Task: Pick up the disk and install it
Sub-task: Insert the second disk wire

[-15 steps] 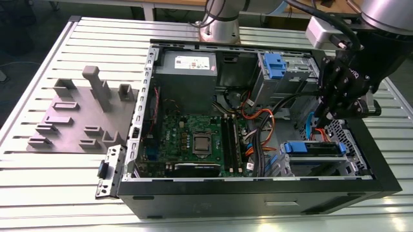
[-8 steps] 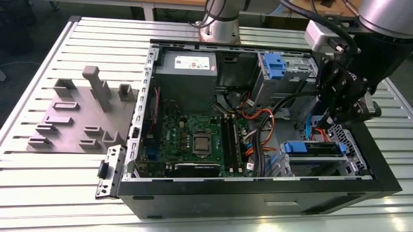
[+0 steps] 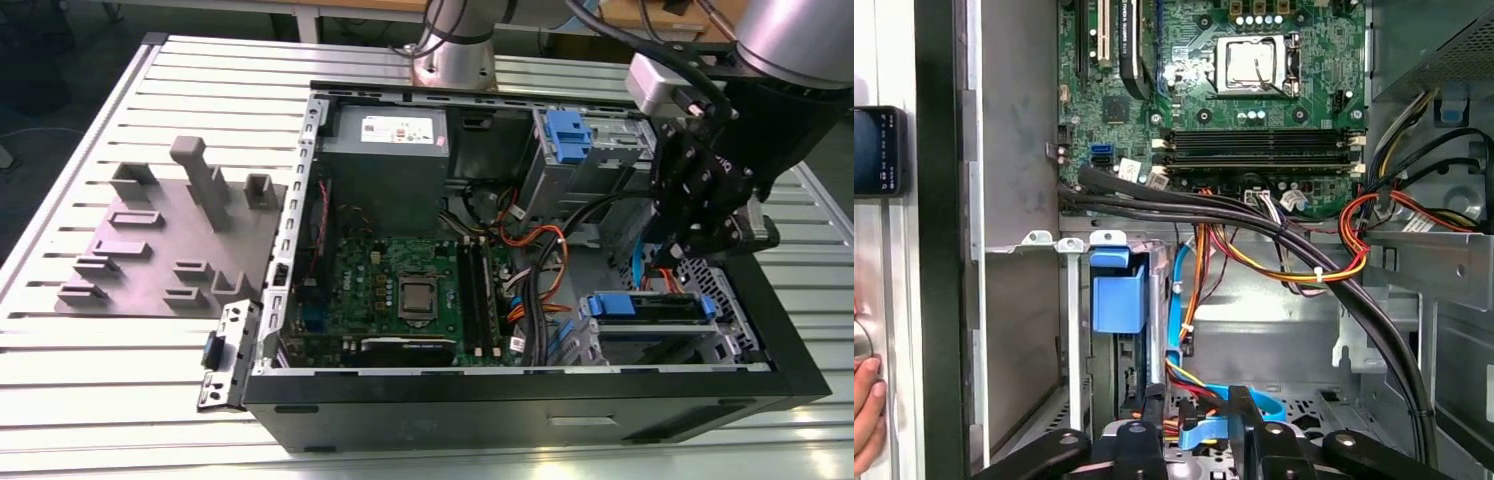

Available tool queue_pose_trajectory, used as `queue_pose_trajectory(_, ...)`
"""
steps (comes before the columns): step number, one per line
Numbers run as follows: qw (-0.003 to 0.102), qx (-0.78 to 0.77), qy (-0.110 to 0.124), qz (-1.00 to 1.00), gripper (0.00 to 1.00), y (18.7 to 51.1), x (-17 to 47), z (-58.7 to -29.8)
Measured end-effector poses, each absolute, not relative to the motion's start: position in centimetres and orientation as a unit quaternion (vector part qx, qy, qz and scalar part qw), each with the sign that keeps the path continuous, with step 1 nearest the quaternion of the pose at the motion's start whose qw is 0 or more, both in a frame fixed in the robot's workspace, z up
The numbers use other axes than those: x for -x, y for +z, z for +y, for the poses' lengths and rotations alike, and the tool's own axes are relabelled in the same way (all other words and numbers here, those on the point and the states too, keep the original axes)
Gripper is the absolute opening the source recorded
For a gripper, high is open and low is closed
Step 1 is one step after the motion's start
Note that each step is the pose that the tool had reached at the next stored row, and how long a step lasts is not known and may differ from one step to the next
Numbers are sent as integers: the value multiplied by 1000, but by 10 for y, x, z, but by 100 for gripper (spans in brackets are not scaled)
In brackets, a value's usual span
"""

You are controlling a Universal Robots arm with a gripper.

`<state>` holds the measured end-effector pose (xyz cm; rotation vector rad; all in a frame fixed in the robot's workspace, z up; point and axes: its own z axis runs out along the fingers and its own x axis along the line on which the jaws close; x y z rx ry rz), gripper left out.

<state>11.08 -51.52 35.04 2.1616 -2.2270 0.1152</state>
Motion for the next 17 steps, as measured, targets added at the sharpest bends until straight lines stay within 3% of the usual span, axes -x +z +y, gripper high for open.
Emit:
queue_pose_trajectory(3,17,-696,36,-717,31,349,-111,-515)
queue_pose_trajectory(6,16,-696,35,-717,16,349,-111,-515)
queue_pose_trajectory(17,13,-696,32,-717,16,348,-106,-530)
